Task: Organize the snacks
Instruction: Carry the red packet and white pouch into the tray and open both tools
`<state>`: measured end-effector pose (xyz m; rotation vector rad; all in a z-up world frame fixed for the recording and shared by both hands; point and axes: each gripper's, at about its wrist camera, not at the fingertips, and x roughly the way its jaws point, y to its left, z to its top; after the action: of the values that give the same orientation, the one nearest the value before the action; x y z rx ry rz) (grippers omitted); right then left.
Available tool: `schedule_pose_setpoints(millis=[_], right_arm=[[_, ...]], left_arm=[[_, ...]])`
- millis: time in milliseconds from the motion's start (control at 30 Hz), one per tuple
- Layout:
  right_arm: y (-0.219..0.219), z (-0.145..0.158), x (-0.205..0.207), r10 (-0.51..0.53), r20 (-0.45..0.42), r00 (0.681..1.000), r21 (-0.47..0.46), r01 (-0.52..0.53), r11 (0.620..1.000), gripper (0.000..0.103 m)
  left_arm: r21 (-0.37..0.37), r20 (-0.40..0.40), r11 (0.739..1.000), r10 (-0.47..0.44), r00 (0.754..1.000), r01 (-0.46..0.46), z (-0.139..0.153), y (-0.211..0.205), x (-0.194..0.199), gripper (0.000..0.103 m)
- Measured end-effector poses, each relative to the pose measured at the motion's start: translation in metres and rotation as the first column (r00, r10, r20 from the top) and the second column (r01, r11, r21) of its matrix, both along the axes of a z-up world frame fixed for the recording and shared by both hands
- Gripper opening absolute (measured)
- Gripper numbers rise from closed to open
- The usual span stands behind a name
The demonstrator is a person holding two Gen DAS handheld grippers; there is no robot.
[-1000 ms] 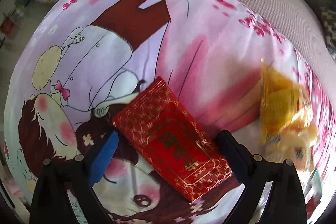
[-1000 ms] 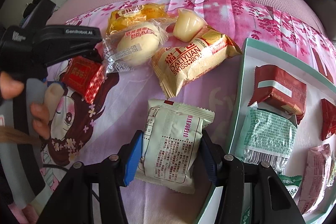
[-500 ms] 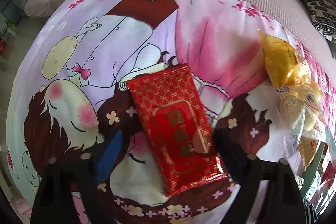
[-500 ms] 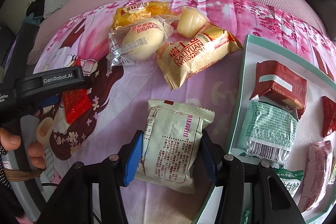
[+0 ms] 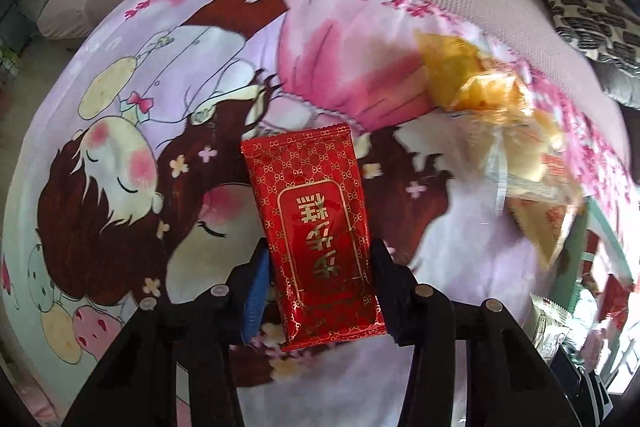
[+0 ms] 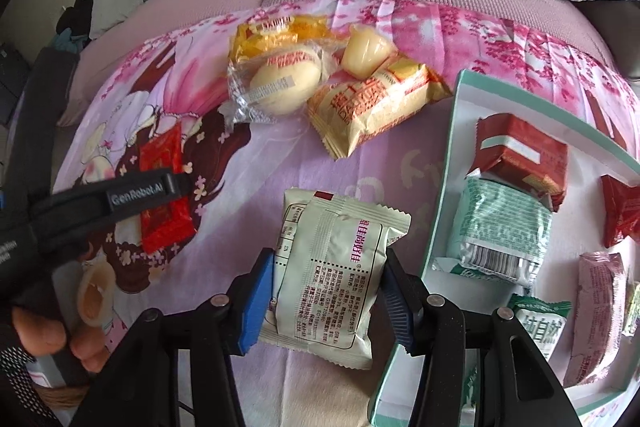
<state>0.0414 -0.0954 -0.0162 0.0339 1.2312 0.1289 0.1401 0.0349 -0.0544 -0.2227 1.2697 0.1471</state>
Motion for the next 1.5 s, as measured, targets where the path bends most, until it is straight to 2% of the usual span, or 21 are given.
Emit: schedule_pose_setpoints(millis=[167, 333, 567, 733, 900, 1100, 1267, 1500], right_arm=[[-0.009, 0.027, -0.003, -0.018, 0.065, 0.998, 0.037, 0.016, 0.999, 0.054], [-0.026, 0.047, -0.004, -0.060, 0.107, 0.992, 0.066, 0.053, 0.996, 0.055], [-0.080, 0.058, 0.008, -0.195, 0.116, 0.974, 0.084, 0.186, 0.979, 0.055], [-0.120, 0.062, 0.012, -0.292, 0.122, 0.949, 0.095, 0.282, 0.955, 0.055], [-0.154, 0.063, 0.010, -0.377, 0.118, 0.919, 0.105, 0.366, 0.925, 0.055], [-0.185, 0.062, 0.005, -0.453, 0.112, 0.884, 0.123, 0.440, 0.889, 0.055], [-0.206, 0.061, 0.003, -0.503, 0.108, 0.858, 0.128, 0.489, 0.863, 0.055], [-0.227, 0.059, -0.002, -0.555, 0.100, 0.826, 0.128, 0.542, 0.830, 0.055]], left_arm=[[0.001, 0.078, 1.000, -0.017, 0.997, 0.017, 0.031, -0.014, -0.005, 0.049], [-0.005, 0.135, 0.998, -0.055, 0.989, 0.056, 0.052, -0.001, -0.014, 0.049], [-0.015, 0.196, 0.990, -0.133, 0.972, 0.138, 0.090, -0.021, -0.028, 0.049], [-0.002, 0.221, 0.972, -0.227, 0.948, 0.234, 0.104, -0.057, -0.030, 0.049], [0.003, 0.226, 0.938, -0.338, 0.914, 0.346, 0.107, -0.100, -0.030, 0.049], [0.014, 0.223, 0.871, -0.481, 0.848, 0.490, 0.106, -0.158, -0.038, 0.049], [0.031, 0.216, 0.820, -0.564, 0.797, 0.571, 0.097, -0.194, -0.045, 0.049], [0.027, 0.197, 0.791, -0.604, 0.772, 0.611, 0.084, -0.213, -0.049, 0.049]])
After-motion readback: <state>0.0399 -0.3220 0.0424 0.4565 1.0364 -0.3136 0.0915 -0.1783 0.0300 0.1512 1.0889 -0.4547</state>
